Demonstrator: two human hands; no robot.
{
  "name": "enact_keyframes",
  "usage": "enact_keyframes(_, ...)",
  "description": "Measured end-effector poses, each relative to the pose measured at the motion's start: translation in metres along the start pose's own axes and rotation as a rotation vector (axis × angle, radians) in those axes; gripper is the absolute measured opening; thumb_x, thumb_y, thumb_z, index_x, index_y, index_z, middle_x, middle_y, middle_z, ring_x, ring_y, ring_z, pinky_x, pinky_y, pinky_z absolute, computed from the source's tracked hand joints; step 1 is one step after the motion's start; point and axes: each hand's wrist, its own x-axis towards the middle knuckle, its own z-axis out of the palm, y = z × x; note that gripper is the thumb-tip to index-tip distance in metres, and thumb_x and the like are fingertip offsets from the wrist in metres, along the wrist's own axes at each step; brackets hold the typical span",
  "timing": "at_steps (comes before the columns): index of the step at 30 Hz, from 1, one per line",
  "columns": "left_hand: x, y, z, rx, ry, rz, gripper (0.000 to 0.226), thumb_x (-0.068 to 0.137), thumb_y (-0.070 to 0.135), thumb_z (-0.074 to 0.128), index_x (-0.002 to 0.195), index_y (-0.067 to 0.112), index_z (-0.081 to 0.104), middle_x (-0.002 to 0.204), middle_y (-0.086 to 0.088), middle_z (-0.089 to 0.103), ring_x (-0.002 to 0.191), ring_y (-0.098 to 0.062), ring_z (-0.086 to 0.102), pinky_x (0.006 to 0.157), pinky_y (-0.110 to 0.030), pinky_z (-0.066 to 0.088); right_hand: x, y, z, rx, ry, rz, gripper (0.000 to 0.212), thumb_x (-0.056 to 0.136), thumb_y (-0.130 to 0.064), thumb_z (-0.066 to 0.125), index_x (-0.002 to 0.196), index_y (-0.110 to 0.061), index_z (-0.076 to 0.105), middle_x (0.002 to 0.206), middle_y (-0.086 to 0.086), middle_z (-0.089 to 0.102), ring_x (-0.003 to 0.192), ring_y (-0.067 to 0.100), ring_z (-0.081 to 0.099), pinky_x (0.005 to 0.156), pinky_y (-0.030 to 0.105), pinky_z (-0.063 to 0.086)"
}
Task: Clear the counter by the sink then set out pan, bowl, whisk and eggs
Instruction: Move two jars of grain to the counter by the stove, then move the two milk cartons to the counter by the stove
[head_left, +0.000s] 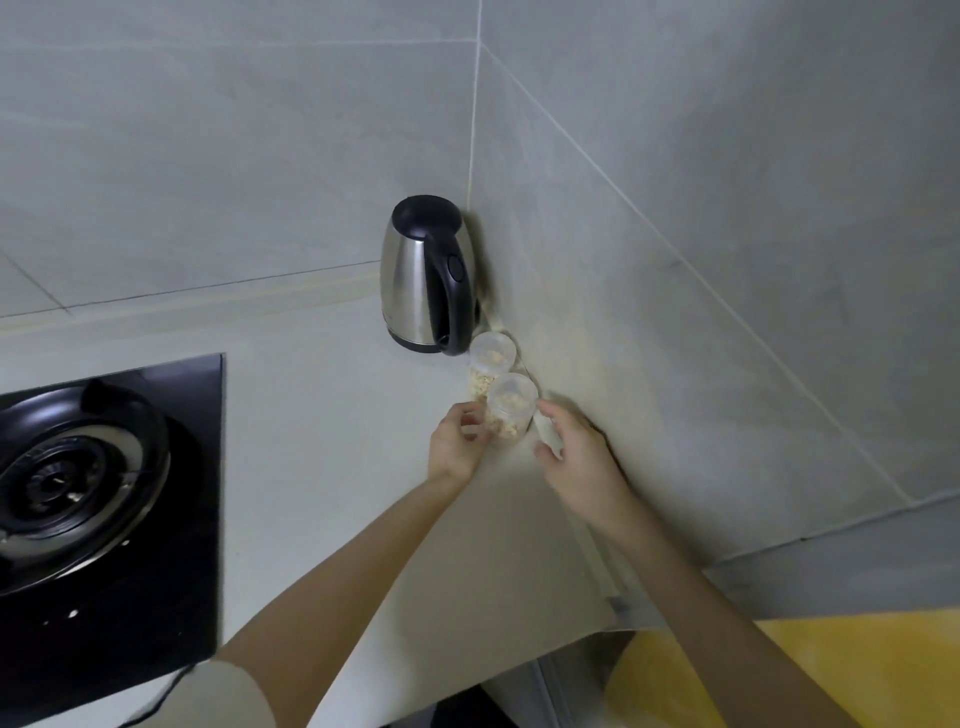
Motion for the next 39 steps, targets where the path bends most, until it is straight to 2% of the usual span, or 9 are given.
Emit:
enact_keyframes(3,-0.015,0.007,-0.016,-0.021,0.026,0.031,0.019,0.091,0.016,0.057,0.11,0.019,0.057,0.106,0.004,0.063,0.091,-0.013,0.061,0.074,-0.015,0.045,0.003,-0.009,0.0,-0.056,0.006,-0.05,0.049,0.089,-0.016,0.057,0.137,-0.019,0.046,0.133,0.002,0.056,0.123,0.02,0.051,0.103,0.035,0.042)
enact_keyframes(7,-0.042,0.014,-0.049,-0.065,0.101,0.048,0.026,0.093,0.014,0.052,0.116,0.025,0.057,0.109,0.01,0.061,0.085,-0.001,0.059,0.068,-0.012,0.044,0.002,-0.034,0.007,0.073,-0.017,-0.067,0.045,0.091,-0.011,0.057,0.135,-0.015,0.048,0.135,-0.004,0.053,0.12,0.016,0.052,0.096,0.02,0.039)
enact_keyframes(10,-0.068,0.016,-0.081,-0.121,0.202,0.07,0.025,0.093,0.013,0.052,0.113,0.027,0.058,0.111,0.014,0.06,0.093,-0.005,0.059,0.068,-0.01,0.044,-0.003,-0.059,0.017,0.17,-0.107,-0.119,0.045,0.093,-0.012,0.053,0.137,-0.02,0.045,0.132,-0.013,0.05,0.116,0.012,0.051,0.098,0.025,0.041)
enact_keyframes(17,-0.144,0.008,-0.16,-0.171,0.441,0.053,0.027,0.095,0.014,0.05,0.118,0.026,0.059,0.116,0.014,0.059,0.094,0.003,0.056,0.068,-0.002,0.042,-0.024,-0.129,0.051,0.202,-0.23,-0.323,0.043,0.092,-0.011,0.052,0.132,-0.026,0.049,0.132,-0.012,0.054,0.106,0.012,0.058,0.096,0.03,0.047)
enact_keyframes(21,-0.201,-0.004,-0.201,-0.242,0.574,0.03,0.031,0.096,0.017,0.051,0.126,0.024,0.055,0.12,0.007,0.06,0.105,-0.007,0.057,0.087,-0.02,0.044,-0.054,-0.171,0.079,0.21,-0.323,-0.438,0.04,0.093,-0.014,0.052,0.131,-0.027,0.05,0.13,-0.015,0.055,0.103,0.01,0.059,0.093,0.026,0.046)
enact_keyframes(26,-0.299,-0.037,-0.252,-0.273,0.747,0.019,0.032,0.097,0.019,0.049,0.128,0.024,0.052,0.122,0.005,0.06,0.104,-0.006,0.056,0.082,-0.017,0.045,-0.122,-0.224,0.122,0.247,-0.467,-0.563,0.038,0.093,-0.013,0.053,0.129,-0.027,0.051,0.124,-0.018,0.055,0.096,0.004,0.059,0.078,0.004,0.04)
enact_keyframes(32,-0.442,-0.089,-0.299,-0.274,0.947,-0.021,0.029,0.098,0.022,0.048,0.126,0.028,0.052,0.124,0.005,0.059,0.11,-0.012,0.056,0.088,-0.028,0.049,-0.237,-0.281,0.177,0.255,-0.635,-0.698,0.039,0.093,-0.014,0.054,0.129,-0.028,0.052,0.127,-0.018,0.055,0.095,-0.001,0.059,0.087,0.02,0.045)
enact_keyframes(37,-0.559,-0.128,-0.327,-0.247,1.115,-0.046,0.029,0.097,0.024,0.049,0.125,0.031,0.052,0.121,0.01,0.06,0.111,-0.011,0.056,0.099,-0.037,0.047,-0.338,-0.322,0.213,0.224,-0.76,-0.84,0.039,0.093,-0.016,0.052,0.13,-0.027,0.052,0.127,-0.019,0.053,0.097,0.0,0.057,0.081,0.01,0.042)
enact_keyframes(39,-0.613,-0.142,-0.336,-0.254,1.208,-0.06,0.029,0.097,0.023,0.05,0.125,0.03,0.053,0.121,0.008,0.06,0.112,-0.012,0.056,0.1,-0.037,0.046,-0.386,-0.341,0.229,0.204,-0.811,-0.921,0.039,0.093,-0.016,0.051,0.13,-0.027,0.051,0.128,-0.019,0.052,0.097,0.001,0.057,0.081,0.014,0.045)
